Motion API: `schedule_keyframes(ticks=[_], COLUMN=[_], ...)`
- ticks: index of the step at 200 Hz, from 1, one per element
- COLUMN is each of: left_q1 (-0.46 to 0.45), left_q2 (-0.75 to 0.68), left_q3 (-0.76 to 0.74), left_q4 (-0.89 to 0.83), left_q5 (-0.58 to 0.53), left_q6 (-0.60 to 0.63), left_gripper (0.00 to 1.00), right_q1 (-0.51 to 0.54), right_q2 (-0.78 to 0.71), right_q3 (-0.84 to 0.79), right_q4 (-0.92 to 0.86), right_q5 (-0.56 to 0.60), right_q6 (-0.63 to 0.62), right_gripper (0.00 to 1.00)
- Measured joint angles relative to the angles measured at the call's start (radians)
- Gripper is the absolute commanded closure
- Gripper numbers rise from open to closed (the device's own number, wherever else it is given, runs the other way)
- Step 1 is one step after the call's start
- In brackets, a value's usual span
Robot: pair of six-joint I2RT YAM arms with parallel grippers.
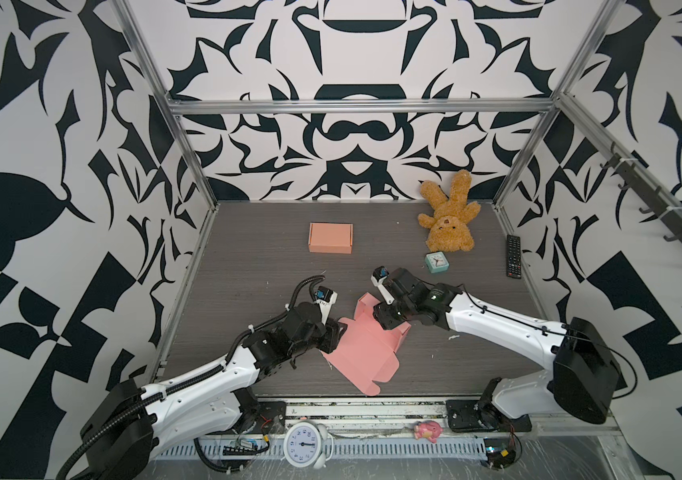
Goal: Fold the paper box
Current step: 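Hold the upright pink walls with both grippers, pinching the folded edges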
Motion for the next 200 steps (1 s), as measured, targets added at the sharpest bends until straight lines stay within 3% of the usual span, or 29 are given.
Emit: schedule_keyframes(ticks=[57,123,167,200], left_q1=[0.0,0.023,0.071,0.198], left_q2=[0.014,0.039,0.052,0.059], left_q3=[0.05,0.101,0.103,0.103], left_q4=[-0.025,-0.022,-0.023,-0.027], left_q5=[0.001,0.08,0.151,0.257], left_q6=[-0.01,-0.058,-0.099,-0.14], left_gripper=[0.4,0.0,0.01,0.01], right_q1=[-0.056,-0.158,-0.218,-0.256], right_q2=[0.0,0.0,-0.001,-0.008], right_q3=[-0.027,-0.091,-0.145,-0.177], right_q4=[0.033,0.1,0.155,0.191], right_q5=[-0.062,-0.183,-0.254,-0.283], right_q6=[-0.002,0.003,0.027,0.039], right_gripper=[0.46,0.49,0.5,0.5])
